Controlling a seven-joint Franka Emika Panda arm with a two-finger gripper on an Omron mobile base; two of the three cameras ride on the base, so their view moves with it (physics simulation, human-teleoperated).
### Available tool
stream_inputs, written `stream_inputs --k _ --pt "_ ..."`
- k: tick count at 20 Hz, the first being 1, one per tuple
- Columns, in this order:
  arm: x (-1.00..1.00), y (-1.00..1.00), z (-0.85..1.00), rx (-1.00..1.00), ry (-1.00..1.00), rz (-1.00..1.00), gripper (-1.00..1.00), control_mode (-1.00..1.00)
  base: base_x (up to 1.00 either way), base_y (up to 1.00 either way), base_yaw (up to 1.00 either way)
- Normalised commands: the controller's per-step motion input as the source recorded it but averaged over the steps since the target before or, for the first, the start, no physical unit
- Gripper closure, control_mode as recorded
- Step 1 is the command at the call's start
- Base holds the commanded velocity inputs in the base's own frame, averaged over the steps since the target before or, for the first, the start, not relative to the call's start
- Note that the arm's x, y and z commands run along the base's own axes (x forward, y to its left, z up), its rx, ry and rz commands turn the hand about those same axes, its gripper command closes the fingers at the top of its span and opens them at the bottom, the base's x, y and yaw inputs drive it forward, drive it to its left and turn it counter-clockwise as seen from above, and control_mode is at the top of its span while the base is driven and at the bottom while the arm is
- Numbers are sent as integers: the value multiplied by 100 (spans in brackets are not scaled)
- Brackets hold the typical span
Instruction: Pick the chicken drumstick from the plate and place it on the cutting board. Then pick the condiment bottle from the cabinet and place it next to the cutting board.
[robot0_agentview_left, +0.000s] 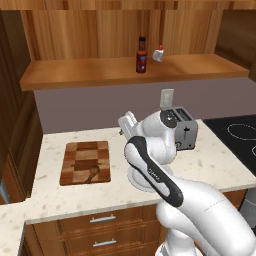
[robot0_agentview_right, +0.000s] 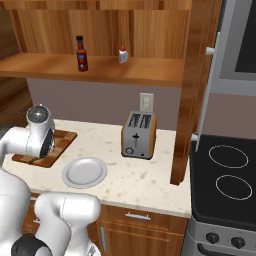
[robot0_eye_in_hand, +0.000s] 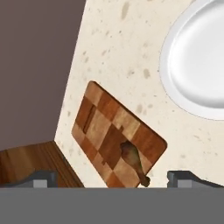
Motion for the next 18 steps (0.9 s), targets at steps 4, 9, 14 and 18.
stream_inputs --k 4,9,14,18 --pt "-15 -46 14 32 2 -12 -100 -100 0 0 0" --pt "-7 -47 11 32 4 -14 -100 -100 0 0 0" --pt "-2 -44 10 31 4 -14 -100 -100 0 0 0" --pt "0 -35 6 26 5 -13 -100 -100 0 0 0"
